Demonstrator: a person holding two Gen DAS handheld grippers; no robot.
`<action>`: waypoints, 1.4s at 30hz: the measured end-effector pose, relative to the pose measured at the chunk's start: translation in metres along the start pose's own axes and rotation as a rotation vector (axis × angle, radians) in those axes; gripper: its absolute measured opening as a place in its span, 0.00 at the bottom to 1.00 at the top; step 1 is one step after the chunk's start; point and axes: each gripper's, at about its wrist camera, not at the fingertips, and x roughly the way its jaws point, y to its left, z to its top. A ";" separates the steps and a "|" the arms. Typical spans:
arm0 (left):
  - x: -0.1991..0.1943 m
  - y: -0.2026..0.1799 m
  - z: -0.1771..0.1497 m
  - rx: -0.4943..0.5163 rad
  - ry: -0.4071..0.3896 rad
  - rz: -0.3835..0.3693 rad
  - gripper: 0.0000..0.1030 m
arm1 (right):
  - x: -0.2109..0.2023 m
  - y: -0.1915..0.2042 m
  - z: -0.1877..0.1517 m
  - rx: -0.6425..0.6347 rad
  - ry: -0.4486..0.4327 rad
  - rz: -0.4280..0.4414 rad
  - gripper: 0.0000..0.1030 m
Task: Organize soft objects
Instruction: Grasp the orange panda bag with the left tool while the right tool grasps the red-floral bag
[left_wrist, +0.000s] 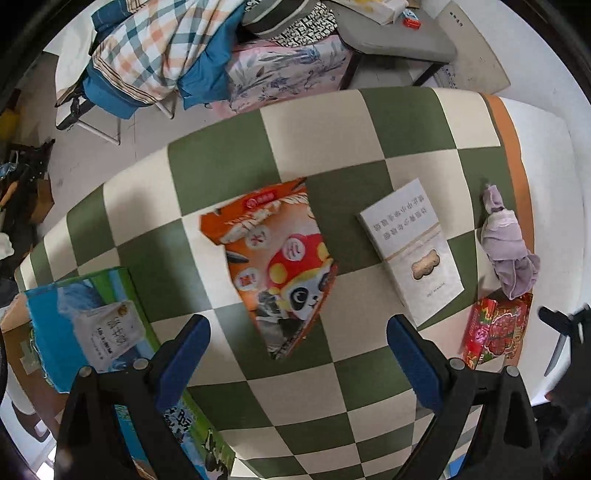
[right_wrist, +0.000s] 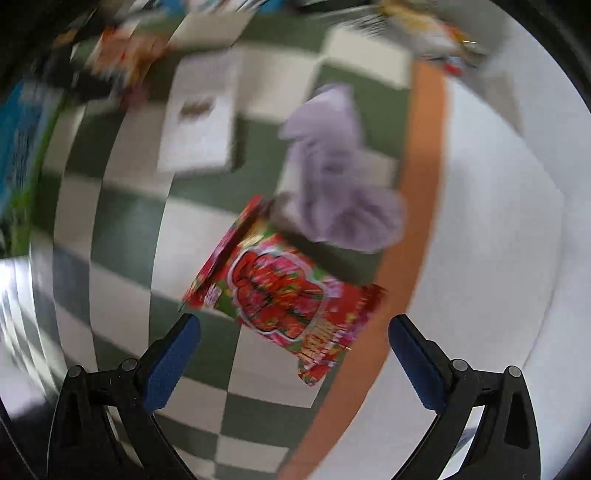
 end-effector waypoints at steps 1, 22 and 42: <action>0.000 -0.002 0.000 0.003 -0.001 0.004 0.95 | 0.008 0.002 0.004 -0.028 0.030 0.002 0.99; 0.024 0.017 0.022 -0.096 0.038 -0.051 0.95 | 0.043 -0.051 0.028 0.336 0.035 0.172 0.83; 0.019 0.007 0.010 -0.075 -0.098 0.021 0.39 | 0.046 0.022 0.007 0.499 0.010 0.139 0.48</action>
